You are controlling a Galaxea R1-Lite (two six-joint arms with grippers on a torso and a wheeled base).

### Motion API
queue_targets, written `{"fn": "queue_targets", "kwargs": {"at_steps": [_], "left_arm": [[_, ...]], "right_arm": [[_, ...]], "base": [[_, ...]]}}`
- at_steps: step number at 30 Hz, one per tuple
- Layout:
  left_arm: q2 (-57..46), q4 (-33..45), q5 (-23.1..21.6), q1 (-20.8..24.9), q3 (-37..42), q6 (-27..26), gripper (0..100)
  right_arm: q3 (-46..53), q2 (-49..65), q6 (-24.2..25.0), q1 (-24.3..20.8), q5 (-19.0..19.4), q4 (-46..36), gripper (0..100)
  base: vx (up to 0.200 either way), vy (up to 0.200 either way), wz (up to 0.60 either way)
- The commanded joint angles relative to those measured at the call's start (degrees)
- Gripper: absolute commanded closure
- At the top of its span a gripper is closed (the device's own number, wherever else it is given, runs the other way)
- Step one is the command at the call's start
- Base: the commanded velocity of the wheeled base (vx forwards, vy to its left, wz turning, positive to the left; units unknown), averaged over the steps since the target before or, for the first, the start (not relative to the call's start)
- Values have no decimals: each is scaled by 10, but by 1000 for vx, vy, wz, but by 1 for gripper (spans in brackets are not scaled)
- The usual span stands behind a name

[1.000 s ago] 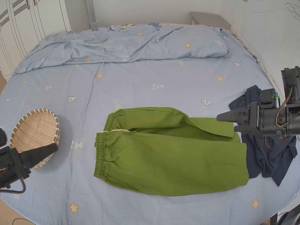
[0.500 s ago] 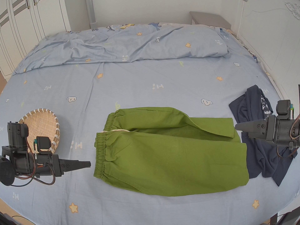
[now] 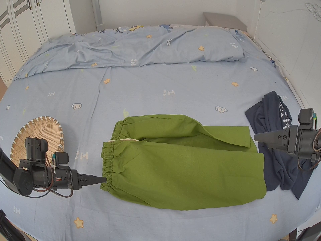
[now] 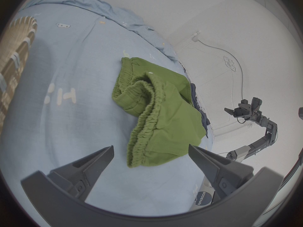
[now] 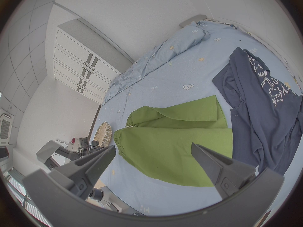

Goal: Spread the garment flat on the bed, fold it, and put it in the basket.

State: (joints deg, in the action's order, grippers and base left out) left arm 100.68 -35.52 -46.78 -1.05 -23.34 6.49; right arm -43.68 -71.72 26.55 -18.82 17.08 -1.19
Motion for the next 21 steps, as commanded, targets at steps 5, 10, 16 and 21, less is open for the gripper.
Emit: {"fn": "queue_targets", "kwargs": {"at_steps": [5, 10, 16, 21], "left_arm": [[103, -88, 4, 35, 1, 56, 0], [111, -109, 4, 47, 5, 69, 0], [118, -113, 4, 57, 7, 72, 0], [115, -113, 4, 55, 11, 83, 100]], "right_arm": [[-1, -1, -1, -2, 1, 1, 0], [-1, -1, -1, -2, 1, 1, 0], [-1, -3, -1, -1, 1, 1, 0], [0, -4, -1, -1, 1, 1, 0]], "base": [[0, 0, 0], [0, 0, 0], [0, 0, 0], [0, 0, 0]]}}
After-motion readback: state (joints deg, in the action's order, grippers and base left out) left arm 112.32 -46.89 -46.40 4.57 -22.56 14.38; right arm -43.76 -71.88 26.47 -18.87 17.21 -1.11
